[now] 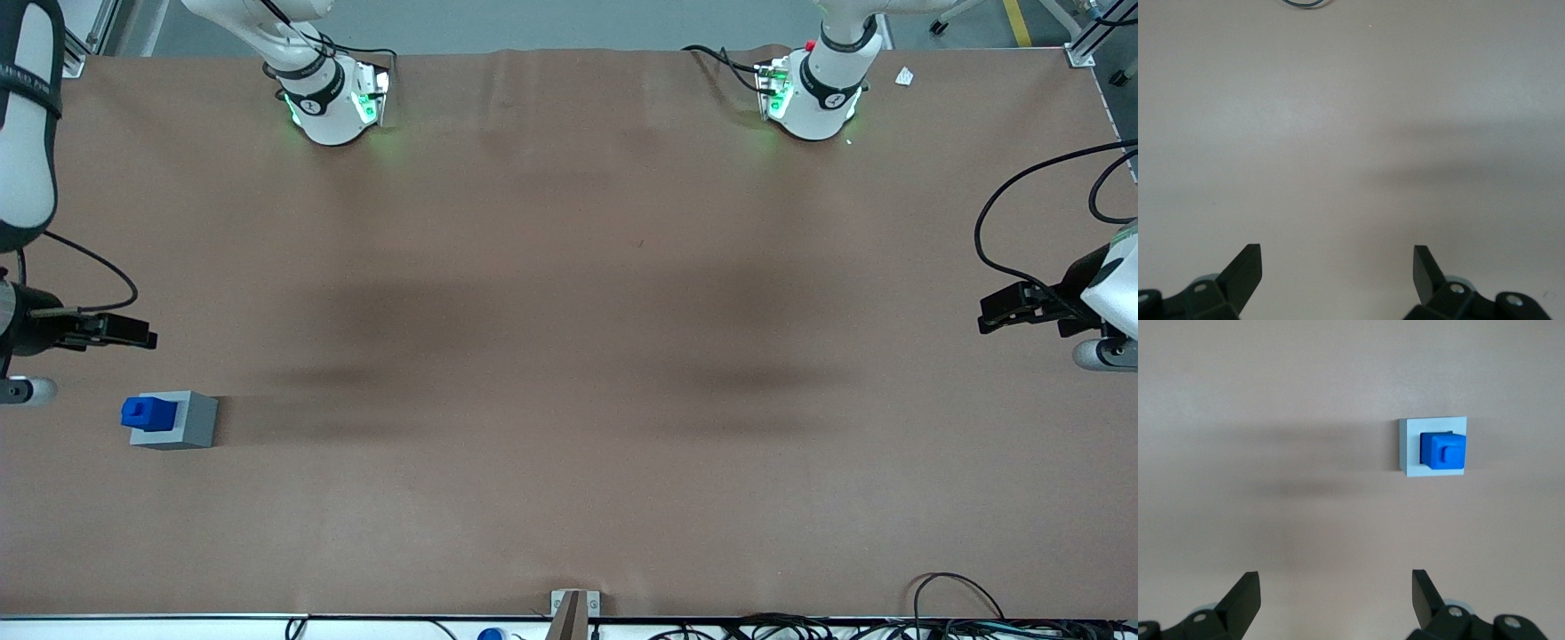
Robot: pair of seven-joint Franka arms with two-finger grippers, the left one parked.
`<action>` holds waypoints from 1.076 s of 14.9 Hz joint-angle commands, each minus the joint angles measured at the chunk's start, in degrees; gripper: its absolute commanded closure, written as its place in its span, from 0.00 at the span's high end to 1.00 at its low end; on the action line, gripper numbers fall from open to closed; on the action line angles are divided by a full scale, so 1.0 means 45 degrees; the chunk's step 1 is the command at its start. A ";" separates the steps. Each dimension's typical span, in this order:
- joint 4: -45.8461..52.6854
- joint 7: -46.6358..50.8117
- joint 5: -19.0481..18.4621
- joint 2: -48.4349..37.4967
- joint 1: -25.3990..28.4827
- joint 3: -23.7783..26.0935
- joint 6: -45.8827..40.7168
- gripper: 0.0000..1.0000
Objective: Insert blue part into gray base with right arm
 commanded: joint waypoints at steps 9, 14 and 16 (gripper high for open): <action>-0.3824 0.0753 0.0071 -0.3931 0.0428 -0.0016 0.0578 1.00; -0.5035 0.0753 0.0031 -0.5376 0.0448 -0.0016 0.0656 1.00; -0.5155 0.0772 0.0031 -0.5671 0.0622 0.0004 0.0482 1.00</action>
